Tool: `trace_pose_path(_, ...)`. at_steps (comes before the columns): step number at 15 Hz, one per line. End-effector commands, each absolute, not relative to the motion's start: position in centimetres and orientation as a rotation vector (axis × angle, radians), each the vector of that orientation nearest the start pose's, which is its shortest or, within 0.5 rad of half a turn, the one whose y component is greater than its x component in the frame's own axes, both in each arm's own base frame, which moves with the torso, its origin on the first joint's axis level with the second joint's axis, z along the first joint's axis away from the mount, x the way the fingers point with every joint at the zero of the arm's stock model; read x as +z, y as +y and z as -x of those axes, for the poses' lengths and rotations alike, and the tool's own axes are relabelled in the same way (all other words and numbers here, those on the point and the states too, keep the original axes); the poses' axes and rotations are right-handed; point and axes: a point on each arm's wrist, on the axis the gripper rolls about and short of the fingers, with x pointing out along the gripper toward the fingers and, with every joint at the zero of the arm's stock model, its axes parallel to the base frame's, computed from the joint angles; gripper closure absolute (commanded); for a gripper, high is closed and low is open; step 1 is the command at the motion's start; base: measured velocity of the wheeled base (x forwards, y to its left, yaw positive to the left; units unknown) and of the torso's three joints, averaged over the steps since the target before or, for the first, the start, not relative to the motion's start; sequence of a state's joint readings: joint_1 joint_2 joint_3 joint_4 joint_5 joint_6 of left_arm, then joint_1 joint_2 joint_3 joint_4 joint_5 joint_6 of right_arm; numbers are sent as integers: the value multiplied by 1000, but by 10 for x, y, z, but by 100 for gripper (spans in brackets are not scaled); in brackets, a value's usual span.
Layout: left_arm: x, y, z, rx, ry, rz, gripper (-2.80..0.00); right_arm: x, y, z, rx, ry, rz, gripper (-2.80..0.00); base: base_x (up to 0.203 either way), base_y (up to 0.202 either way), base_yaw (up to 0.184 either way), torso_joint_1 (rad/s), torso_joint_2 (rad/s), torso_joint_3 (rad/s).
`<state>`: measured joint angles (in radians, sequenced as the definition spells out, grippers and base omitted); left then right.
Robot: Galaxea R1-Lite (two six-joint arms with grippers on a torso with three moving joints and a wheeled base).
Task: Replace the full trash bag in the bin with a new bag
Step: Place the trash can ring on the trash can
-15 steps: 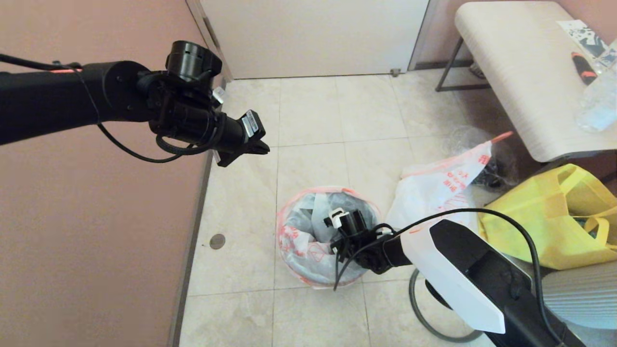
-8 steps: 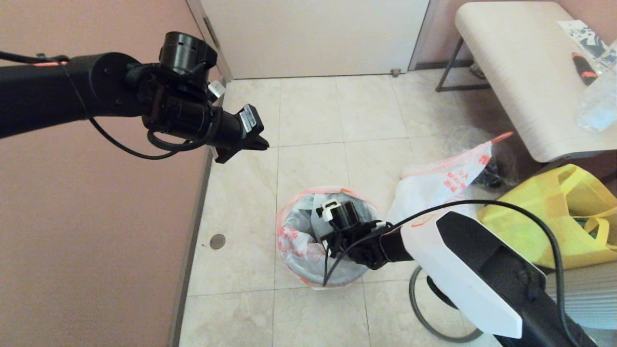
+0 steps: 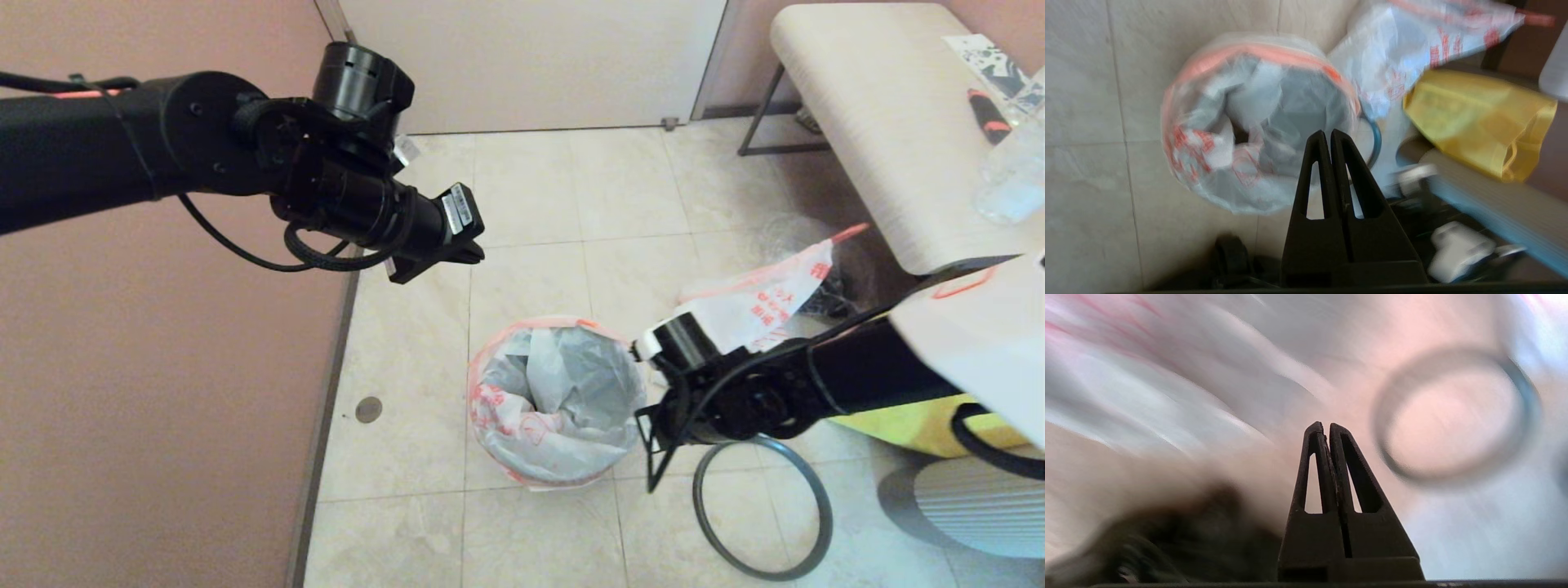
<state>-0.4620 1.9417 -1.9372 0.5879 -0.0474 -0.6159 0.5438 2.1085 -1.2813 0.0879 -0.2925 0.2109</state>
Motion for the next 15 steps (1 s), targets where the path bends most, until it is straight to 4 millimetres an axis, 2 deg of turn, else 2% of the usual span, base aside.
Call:
trace_pose_path(1, 291, -172, -331, -299, 737, 455, 0, 121, 118, -329, 6, 837, 88, 0, 0, 0, 0, 0, 0, 0)
trace_pose_path(3, 283, -175, -337, -293, 755, 447, 0, 105, 61, -345, -71, 849, 53, 0, 0, 0, 0, 0, 0, 0)
trace_pose_path(6, 258, -188, -350, -256, 796, 408, 0, 38, 9, -375, -111, 941, 102, 0, 0, 0, 0, 0, 0, 0)
trace_pose_path(8, 244, -200, -354, -222, 809, 365, 0, -5, -18, -392, -110, 957, 164, 0, 0, 0, 0, 0, 0, 0)
trace_pose_path(10, 240, -202, -356, -211, 808, 348, 0, -51, -43, -410, -95, 939, 236, 0, 0, 0, 0, 0, 0, 0)
trace_pose_path(13, 238, -202, -357, -211, 812, 347, 0, -95, -84, -440, -97, 852, 352, 0, 0, 0, 0, 0, 0, 0)
trace_pose_path(15, 237, -201, -358, -206, 813, 347, 0, -117, -100, -447, -99, 843, 395, 0, 0, 0, 0, 0, 0, 0)
